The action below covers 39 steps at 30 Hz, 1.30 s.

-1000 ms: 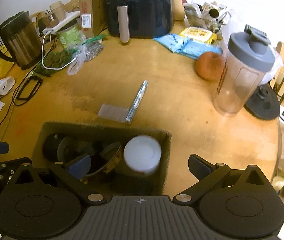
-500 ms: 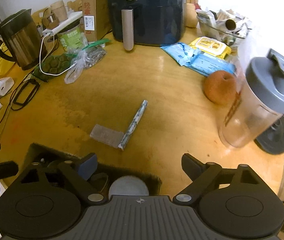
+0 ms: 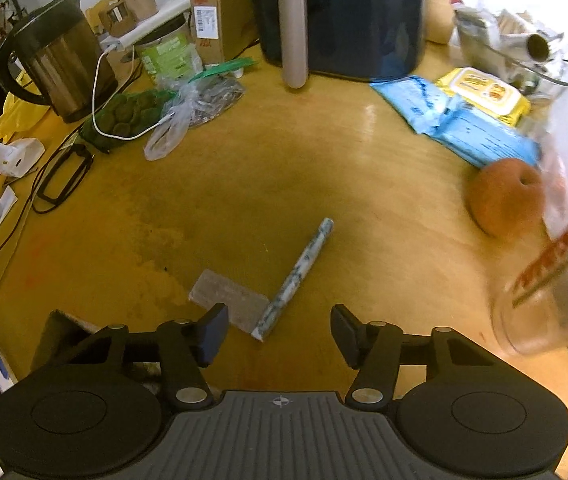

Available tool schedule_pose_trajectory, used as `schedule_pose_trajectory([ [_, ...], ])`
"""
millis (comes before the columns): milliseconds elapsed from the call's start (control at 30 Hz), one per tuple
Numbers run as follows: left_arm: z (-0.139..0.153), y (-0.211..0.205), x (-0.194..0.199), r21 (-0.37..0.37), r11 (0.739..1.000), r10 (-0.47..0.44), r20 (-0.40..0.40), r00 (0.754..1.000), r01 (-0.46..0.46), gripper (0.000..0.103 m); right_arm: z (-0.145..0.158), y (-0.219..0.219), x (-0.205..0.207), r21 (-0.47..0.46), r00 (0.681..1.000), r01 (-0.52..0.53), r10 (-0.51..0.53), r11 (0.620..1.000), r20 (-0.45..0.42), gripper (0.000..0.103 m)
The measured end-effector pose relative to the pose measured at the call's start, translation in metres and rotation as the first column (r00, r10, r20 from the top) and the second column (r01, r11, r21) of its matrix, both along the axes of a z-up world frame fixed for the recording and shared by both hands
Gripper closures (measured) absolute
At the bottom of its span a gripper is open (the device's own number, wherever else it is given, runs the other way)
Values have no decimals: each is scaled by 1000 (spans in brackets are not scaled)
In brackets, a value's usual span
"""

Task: Organize rigid objects
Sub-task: 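Reach the right tool to the grey marble-patterned stick and close on it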

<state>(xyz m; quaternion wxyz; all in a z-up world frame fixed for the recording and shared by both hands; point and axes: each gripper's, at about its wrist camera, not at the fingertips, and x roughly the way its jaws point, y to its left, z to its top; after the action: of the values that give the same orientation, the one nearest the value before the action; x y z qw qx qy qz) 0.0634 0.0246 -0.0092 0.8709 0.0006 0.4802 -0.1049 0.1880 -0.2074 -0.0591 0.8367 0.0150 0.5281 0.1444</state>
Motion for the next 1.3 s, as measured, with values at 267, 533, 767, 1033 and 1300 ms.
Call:
schedule_pose_trajectory([
  [267,-1,10,-11,3,998,61,-21,998,-61,34,-22,8,33,4,998,-27,28,1000,-61,64],
  [533,-1,23,-17,5,991,130,-33,991,-130,34,-48,17,58,-37,993,-33,28,999,-117,69],
  [767,-1,28,-20,4,986,165,-40,985,-165,34,-62,24,70,-85,989,-46,34,995,-143,81],
  [1033,0,27,-17,3,987,161,-40,986,-161,34,-61,27,69,-166,992,-70,51,984,-117,92],
  [1300,-1,17,-8,3,993,115,-32,993,-115,34,-61,31,66,-193,992,-103,87,976,-94,92],
])
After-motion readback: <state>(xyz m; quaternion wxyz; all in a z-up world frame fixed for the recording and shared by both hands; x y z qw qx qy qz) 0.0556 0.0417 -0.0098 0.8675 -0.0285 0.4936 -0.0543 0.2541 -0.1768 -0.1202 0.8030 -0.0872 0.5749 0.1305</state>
